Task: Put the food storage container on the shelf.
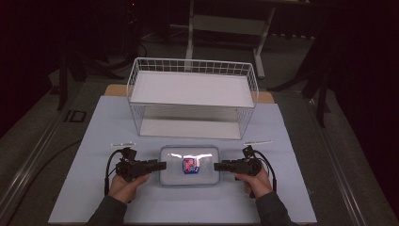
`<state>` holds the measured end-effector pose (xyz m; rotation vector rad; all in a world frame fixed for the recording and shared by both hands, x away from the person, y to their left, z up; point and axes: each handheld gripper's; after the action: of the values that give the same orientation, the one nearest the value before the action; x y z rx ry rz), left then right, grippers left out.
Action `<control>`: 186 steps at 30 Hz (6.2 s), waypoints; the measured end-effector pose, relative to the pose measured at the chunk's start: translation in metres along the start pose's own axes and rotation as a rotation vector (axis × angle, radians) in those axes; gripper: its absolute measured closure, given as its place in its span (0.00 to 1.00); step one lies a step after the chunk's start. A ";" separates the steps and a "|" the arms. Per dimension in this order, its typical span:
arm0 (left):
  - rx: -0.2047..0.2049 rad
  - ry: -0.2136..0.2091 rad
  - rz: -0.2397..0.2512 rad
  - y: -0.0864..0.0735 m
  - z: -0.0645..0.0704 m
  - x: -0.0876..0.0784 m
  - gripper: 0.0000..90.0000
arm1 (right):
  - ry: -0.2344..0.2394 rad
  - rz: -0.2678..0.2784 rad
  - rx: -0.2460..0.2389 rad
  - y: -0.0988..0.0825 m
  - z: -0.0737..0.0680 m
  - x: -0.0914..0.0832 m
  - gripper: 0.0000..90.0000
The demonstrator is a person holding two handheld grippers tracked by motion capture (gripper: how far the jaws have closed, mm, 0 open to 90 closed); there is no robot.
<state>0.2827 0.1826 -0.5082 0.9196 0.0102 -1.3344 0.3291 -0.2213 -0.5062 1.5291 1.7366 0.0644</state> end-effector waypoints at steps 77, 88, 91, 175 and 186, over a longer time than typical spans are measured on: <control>0.275 0.065 0.157 0.028 0.062 -0.035 0.57 | -0.158 0.259 -0.285 0.016 -0.080 -0.047 0.57; 0.325 0.068 0.171 0.046 0.078 -0.040 0.57 | -0.168 0.299 -0.309 0.023 -0.090 -0.061 0.57; 0.335 0.065 0.178 0.051 0.081 -0.042 0.57 | -0.176 0.312 -0.324 0.027 -0.095 -0.066 0.57; 0.383 0.116 0.356 0.189 0.083 -0.076 0.57 | -0.193 0.405 -0.392 0.163 -0.100 -0.078 0.55; 0.334 0.111 0.355 0.198 0.072 -0.064 0.57 | -0.198 0.401 -0.348 0.174 -0.086 -0.077 0.54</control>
<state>0.3925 0.1840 -0.3175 1.2137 -0.2855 -0.9674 0.4159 -0.2017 -0.3176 1.5380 1.1738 0.3854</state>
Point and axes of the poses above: each handheld gripper's, and its own axes: x roughly forward along the jaws, y roughly out of its top, z roughly to its right, and after that the axes turned 6 degrees about -z, right-handed
